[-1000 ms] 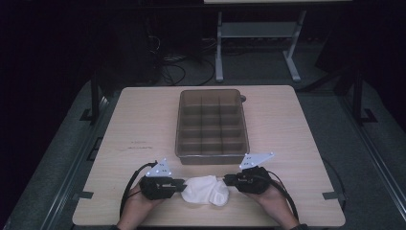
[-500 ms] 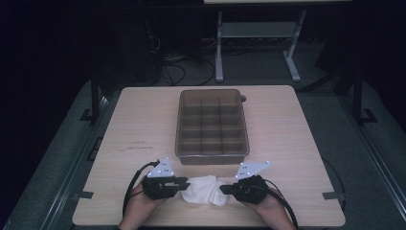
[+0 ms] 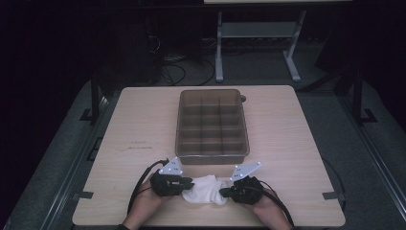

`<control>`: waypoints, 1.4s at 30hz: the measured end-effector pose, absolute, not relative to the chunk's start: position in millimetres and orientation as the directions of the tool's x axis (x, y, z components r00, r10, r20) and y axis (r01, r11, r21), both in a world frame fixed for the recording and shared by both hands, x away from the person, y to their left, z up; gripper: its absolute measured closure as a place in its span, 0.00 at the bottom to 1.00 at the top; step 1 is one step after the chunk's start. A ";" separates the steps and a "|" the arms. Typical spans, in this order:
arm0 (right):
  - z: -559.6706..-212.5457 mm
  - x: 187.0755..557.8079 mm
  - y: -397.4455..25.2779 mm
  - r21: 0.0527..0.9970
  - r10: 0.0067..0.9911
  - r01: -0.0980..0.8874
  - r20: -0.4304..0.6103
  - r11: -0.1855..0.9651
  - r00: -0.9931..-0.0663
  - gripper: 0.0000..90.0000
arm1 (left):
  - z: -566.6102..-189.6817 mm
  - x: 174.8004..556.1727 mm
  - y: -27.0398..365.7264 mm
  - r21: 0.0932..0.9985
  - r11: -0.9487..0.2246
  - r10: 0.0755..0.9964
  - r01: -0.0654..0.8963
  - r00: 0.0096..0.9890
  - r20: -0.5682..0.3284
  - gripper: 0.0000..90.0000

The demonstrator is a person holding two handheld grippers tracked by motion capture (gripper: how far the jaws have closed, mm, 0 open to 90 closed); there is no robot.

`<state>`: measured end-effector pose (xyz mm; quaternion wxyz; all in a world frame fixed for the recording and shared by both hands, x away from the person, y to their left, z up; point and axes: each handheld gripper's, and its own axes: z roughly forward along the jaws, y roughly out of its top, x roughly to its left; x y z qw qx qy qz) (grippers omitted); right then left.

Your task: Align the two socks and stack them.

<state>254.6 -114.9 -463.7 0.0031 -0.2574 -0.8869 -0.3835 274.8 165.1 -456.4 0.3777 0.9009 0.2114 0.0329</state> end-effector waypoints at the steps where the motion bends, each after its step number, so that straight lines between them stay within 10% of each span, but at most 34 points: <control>1: -464.6 255.6 -115.0 0.677 0.456 0.458 0.199 0.576 -0.867 1.00 | -457.5 274.6 164.5 0.691 -0.629 0.404 0.356 0.909 -0.101 0.86; 42: -468.0 292.7 -125.6 0.688 0.552 0.468 0.116 0.555 -0.825 1.00 | -441.1 253.9 142.1 0.756 -0.581 0.360 0.301 0.928 -0.093 0.91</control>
